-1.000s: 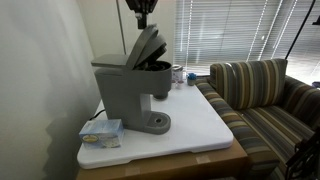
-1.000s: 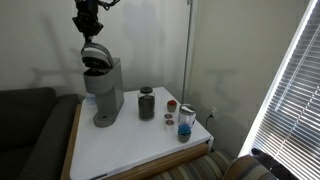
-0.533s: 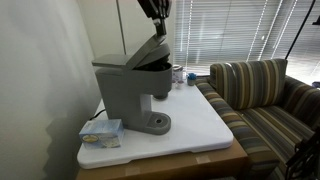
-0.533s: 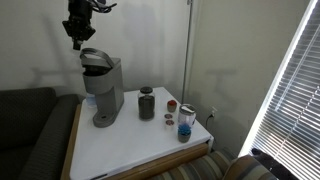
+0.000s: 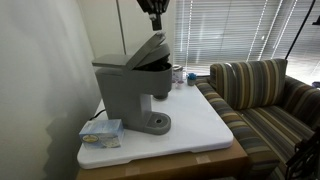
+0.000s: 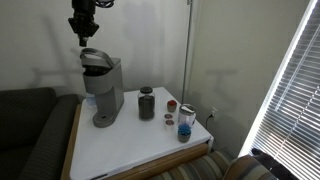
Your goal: Close the coffee maker
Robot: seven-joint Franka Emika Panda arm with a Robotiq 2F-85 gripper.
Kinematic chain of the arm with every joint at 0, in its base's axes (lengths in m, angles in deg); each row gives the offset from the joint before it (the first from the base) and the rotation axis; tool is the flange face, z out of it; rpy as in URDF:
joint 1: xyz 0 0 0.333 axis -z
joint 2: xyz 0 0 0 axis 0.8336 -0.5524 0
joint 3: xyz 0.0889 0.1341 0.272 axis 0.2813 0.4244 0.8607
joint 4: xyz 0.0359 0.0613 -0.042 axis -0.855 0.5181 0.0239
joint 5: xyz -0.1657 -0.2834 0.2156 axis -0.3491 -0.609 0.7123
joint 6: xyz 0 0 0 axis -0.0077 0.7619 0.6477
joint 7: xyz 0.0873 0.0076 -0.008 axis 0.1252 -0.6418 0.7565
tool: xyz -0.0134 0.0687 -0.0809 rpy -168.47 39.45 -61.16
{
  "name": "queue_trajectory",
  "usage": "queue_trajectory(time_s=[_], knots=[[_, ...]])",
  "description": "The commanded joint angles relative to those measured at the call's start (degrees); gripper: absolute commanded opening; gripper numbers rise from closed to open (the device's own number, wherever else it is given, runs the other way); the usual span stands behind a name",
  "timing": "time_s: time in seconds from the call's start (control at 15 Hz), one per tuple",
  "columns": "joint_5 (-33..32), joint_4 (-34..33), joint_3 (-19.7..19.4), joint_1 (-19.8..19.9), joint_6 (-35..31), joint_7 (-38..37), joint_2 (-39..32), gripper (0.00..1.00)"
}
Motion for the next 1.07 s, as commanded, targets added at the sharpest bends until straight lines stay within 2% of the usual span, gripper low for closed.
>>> queue_trajectory(time_s=[0.0, 0.47, 0.8, 1.0], knots=[[-0.81, 2.26, -1.1, 0.13, -3.77, -3.09, 2.08, 0.0], [-5.42, 2.97, -3.49, -1.26, -3.53, -12.58, 2.1, 0.0], [-7.04, 1.31, -3.55, -2.28, -0.74, -14.78, 0.13, 0.0], [-7.69, -0.33, -3.39, -2.93, 3.21, -14.58, -1.36, 0.0]])
